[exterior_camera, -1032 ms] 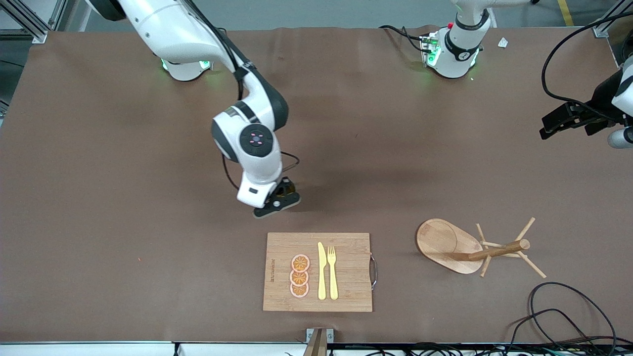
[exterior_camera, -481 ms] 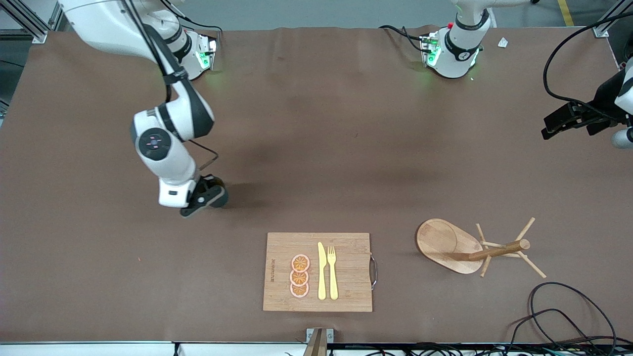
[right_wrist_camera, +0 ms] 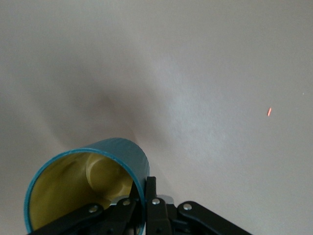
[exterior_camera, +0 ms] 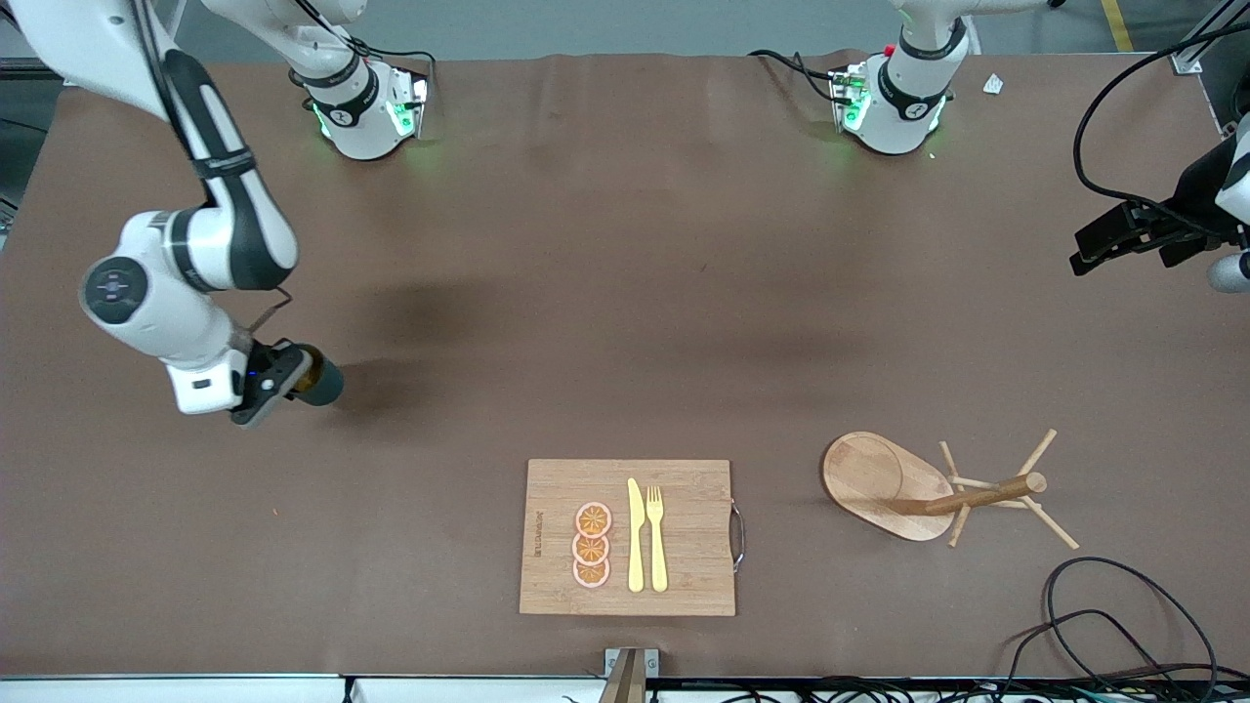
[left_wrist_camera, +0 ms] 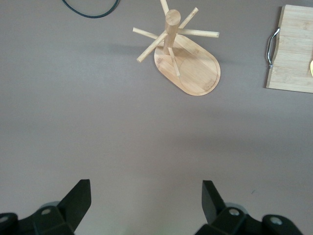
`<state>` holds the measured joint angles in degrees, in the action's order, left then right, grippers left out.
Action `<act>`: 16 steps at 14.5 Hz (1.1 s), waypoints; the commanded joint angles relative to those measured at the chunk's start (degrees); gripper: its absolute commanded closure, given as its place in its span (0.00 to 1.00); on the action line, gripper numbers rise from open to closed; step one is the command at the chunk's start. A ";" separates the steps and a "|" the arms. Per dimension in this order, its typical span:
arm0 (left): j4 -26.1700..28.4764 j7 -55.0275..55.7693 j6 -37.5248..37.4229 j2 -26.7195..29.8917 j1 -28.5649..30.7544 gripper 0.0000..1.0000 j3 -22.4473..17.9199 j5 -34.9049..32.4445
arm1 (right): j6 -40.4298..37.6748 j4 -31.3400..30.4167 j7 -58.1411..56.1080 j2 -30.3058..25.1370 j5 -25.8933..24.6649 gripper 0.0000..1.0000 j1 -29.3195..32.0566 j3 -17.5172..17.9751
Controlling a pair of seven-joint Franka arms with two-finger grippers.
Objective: Transfer cup from left to right arm and place
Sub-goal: 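Carry the teal mug with the right gripper away from the cutting board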
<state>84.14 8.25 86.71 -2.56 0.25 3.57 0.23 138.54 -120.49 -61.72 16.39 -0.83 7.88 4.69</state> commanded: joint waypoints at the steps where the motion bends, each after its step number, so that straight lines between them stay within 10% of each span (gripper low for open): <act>1: -0.38 0.01 -0.31 0.36 0.28 0.00 0.29 -0.59 | 0.94 -2.12 -6.30 -1.45 2.33 1.00 2.58 1.20; 16: -0.29 -0.51 -0.40 0.27 0.45 0.00 0.21 -0.59 | 2.61 2.18 -25.54 4.97 1.71 1.00 8.02 1.11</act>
<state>84.14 8.25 86.70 -2.56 0.25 3.57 0.23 141.69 -118.93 -83.42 21.29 0.03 13.77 4.98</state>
